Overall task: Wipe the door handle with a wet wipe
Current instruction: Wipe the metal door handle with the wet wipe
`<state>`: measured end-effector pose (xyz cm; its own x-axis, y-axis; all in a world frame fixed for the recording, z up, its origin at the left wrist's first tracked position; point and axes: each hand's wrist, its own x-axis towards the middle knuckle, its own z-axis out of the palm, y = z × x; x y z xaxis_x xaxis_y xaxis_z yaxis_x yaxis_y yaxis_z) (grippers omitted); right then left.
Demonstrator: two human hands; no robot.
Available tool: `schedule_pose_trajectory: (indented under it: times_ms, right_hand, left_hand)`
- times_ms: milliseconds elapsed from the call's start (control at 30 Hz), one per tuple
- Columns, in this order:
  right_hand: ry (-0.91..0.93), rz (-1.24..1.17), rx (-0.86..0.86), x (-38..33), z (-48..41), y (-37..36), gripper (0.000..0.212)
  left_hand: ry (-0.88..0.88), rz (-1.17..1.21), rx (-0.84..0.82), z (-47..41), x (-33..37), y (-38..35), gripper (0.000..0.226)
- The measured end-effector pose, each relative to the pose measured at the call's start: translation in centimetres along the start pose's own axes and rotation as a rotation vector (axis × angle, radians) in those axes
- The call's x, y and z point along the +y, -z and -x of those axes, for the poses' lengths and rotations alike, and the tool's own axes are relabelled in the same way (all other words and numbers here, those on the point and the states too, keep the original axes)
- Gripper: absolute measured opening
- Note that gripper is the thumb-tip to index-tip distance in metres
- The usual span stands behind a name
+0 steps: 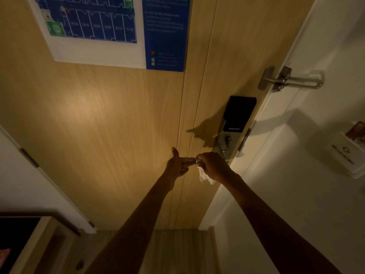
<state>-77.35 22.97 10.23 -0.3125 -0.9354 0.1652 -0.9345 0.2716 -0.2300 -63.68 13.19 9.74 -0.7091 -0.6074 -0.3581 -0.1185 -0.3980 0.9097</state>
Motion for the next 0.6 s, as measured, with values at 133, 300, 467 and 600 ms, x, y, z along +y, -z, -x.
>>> schedule_pose_trajectory:
  times_ms: [133,300,467,600]
  right_hand:
    - [0.031,0.057,0.186,-0.9,1.6,-1.8,0.017]
    - [-0.032,-0.078,0.158,-0.1,1.0,-1.3,0.024]
    - [-0.104,-0.038,-0.260,0.2,-1.2,0.8,0.023]
    - [-0.149,-0.095,-0.451,0.5,-2.5,2.5,0.033]
  left_hand:
    - [0.007,0.010,-0.001,-0.1,-0.1,0.1,0.084]
    - [0.048,-0.004,-0.013,-0.2,0.2,0.2,0.086]
    - [0.062,-0.032,-0.011,-0.4,0.1,0.1,0.087]
    - [0.075,-0.015,-0.019,-0.2,0.3,-0.1,0.087]
